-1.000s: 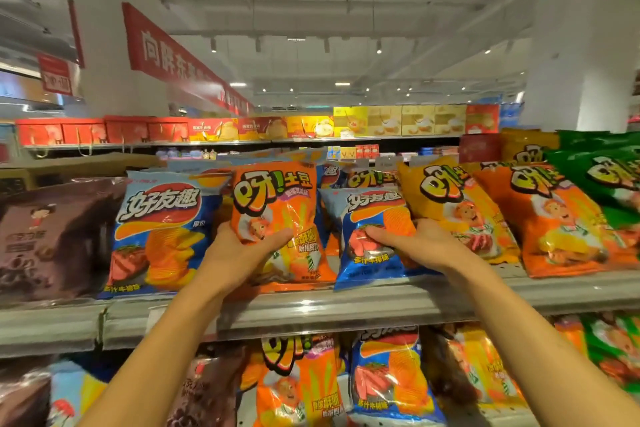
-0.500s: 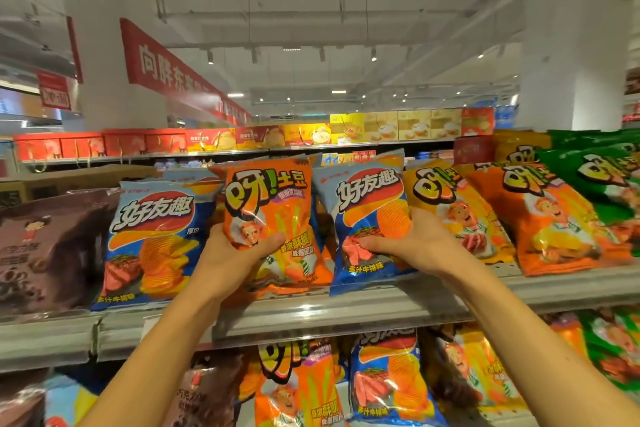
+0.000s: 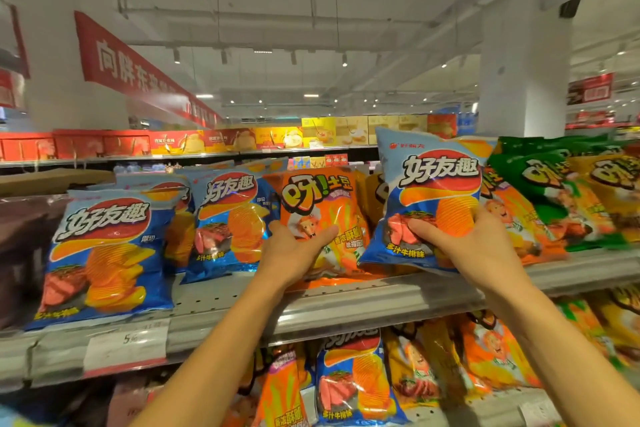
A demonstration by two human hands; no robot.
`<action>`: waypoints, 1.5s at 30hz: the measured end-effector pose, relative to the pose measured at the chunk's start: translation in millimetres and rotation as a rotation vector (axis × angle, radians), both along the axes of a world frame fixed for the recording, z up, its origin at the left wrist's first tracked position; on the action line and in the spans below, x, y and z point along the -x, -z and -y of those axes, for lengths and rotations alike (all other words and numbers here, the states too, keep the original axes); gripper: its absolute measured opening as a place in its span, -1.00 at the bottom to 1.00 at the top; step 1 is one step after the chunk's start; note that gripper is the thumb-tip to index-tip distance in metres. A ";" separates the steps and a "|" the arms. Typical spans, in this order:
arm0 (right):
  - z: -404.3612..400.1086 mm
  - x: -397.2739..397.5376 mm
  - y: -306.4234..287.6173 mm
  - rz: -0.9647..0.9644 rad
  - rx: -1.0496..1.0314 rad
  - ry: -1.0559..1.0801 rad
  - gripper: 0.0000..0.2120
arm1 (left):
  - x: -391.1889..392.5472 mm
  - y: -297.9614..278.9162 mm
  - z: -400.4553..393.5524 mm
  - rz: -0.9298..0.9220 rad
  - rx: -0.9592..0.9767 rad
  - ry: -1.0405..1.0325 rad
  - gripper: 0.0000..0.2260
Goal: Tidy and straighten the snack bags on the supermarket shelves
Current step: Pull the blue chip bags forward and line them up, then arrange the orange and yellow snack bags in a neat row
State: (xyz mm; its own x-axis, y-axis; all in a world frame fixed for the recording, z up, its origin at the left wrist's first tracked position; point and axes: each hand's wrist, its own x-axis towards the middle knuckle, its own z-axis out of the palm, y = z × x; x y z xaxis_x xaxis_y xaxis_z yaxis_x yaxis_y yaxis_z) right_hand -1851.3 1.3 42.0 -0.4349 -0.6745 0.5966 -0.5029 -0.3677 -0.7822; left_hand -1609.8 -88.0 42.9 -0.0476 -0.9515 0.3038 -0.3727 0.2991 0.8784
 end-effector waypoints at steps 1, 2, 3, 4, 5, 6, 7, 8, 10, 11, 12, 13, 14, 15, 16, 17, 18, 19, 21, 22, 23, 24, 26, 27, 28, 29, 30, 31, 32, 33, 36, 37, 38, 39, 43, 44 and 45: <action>-2.6 -0.9 0.0 0.004 0.001 -0.002 -0.33 | 5.4 -0.1 0.3 0.022 -0.012 -0.020 -0.02; -5.0 -2.5 -0.6 0.008 0.006 -0.003 -0.34 | 10.7 0.3 1.0 0.037 -0.012 -0.026 0.01; -6.9 -4.5 -1.2 0.008 0.012 -0.004 -0.35 | 15.8 0.1 0.7 0.045 -0.015 -0.021 0.02; -8.2 -6.8 -1.7 0.004 0.020 -0.006 -0.37 | 20.4 0.4 1.8 0.036 -0.017 -0.003 0.02; -9.1 -9.9 -2.5 -0.003 0.026 -0.009 -0.39 | 23.3 0.3 0.7 0.031 -0.027 0.020 0.01; -9.6 -13.2 -3.2 -0.010 0.025 -0.016 -0.39 | 24.5 0.1 -1.4 0.043 -0.040 0.043 -0.02; -10.2 -17.5 -3.4 -0.016 0.021 -0.028 -0.38 | 22.9 -0.2 -4.1 0.078 -0.043 0.067 -0.09; -10.6 -22.3 -3.6 -0.019 0.017 -0.039 -0.37 | 18.5 -0.8 -6.2 0.132 -0.008 0.098 -0.24; -10.2 -35.3 -4.1 -0.029 0.019 -0.060 -0.35 | 2.2 0.4 -12.4 0.226 0.121 0.106 -0.60; -8.8 -43.6 -4.5 -0.035 0.027 -0.076 -0.36 | -10.1 3.0 -16.2 0.261 0.185 0.075 -0.61; -6.7 -53.1 -5.4 -0.040 0.036 -0.096 -0.36 | -24.8 7.3 -20.5 0.288 0.260 0.025 -0.57; -4.1 -63.4 -6.7 -0.044 0.041 -0.117 -0.35 | -41.1 12.5 -27.5 0.332 0.343 -0.050 -0.54; -0.8 -74.5 -8.3 -0.047 0.041 -0.142 -0.31 | -58.7 19.9 -34.5 0.400 0.441 -0.142 -0.54; 3.1 -86.2 -9.9 -0.049 0.038 -0.166 -0.29 | -77.1 28.4 -43.0 0.487 0.535 -0.239 -0.56; 7.5 -99.1 -11.5 -0.053 0.034 -0.189 -0.28 | -95.2 36.9 -52.3 0.577 0.615 -0.327 -0.60; 12.3 -112.6 -12.7 -0.056 0.027 -0.213 -0.29 | -111.6 44.9 -61.8 0.650 0.680 -0.400 -0.65; 17.2 -126.9 -13.6 -0.060 0.018 -0.241 -0.30 | -126.2 51.9 -70.4 0.708 0.716 -0.458 -0.71; 22.2 -142.2 -14.1 -0.069 0.009 -0.266 -0.32 | -138.5 57.9 -77.2 0.754 0.723 -0.502 -0.76; 34.6 -171.6 -13.0 -0.114 -0.004 -0.295 -0.34 | -156.1 66.3 -87.2 0.823 0.684 -0.548 -0.83; 41.6 -185.2 -12.1 -0.139 -0.016 -0.302 -0.35 | -161.3 68.9 -90.4 0.852 0.660 -0.552 -0.82; 48.4 -197.0 -10.7 -0.154 -0.035 -0.309 -0.35 | -164.9 71.4 -92.9 0.876 0.638 -0.539 -0.79; 55.1 -207.3 -9.0 -0.156 -0.063 -0.323 -0.32 | -167.2 73.1 -95.0 0.891 0.616 -0.516 -0.74; 66.8 -221.6 -3.4 -0.161 -0.124 -0.335 -0.28 | -168.0 76.3 -98.3 0.886 0.594 -0.478 -0.68; 71.7 -226.8 -0.3 -0.168 -0.153 -0.327 -0.27 | -168.6 77.6 -99.0 0.877 0.596 -0.469 -0.67; 76.1 -230.0 3.3 -0.171 -0.179 -0.327 -0.27 | -169.1 79.3 -98.9 0.869 0.601 -0.461 -0.66; 80.4 -232.0 6.6 -0.173 -0.202 -0.343 -0.28 | -169.9 80.5 -98.6 0.859 0.607 -0.455 -0.66; 84.0 -232.7 9.3 -0.182 -0.229 -0.364 -0.29 | -170.4 81.4 -98.1 0.849 0.618 -0.452 -0.66; 86.4 -232.1 11.4 -0.196 -0.255 -0.385 -0.29 | -170.7 82.2 -97.4 0.845 0.628 -0.450 -0.67; 88.2 -230.7 12.3 -0.216 -0.282 -0.403 -0.29 | -170.4 82.8 -96.6 0.846 0.633 -0.451 -0.67; 89.0 -228.8 12.0 -0.240 -0.307 -0.420 -0.29 | -169.5 83.1 -95.7 0.846 0.638 -0.457 -0.67; 81.4 -224.0 7.1 -0.337 -0.357 -0.460 -0.32 | -163.5 82.2 -94.0 0.831 0.614 -0.484 -0.65; 77.2 -222.2 7.2 -0.361 -0.366 -0.462 -0.32 | -160.5 80.9 -93.2 0.820 0.596 -0.495 -0.65; 72.4 -219.3 7.8 -0.379 -0.375 -0.450 -0.30 | -157.1 79.3 -92.4 0.799 0.582 -0.510 -0.66; 67.2 -215.3 9.1 -0.387 -0.373 -0.433 -0.27 | -152.7 77.3 -91.8 0.759 0.575 -0.528 -0.67; 45.3 -185.8 16.3 -0.330 -0.221 -0.386 -0.43 | -122.7 70.6 -89.9 0.513 0.651 -0.530 -0.69; 40.6 -175.2 17.9 -0.292 -0.189 -0.373 -0.37 | -111.4 68.4 -89.0 0.462 0.686 -0.496 -0.72; 35.5 -162.6 19.1 -0.244 -0.157 -0.362 -0.35 | -98.6 65.9 -88.3 0.413 0.711 -0.452 -0.74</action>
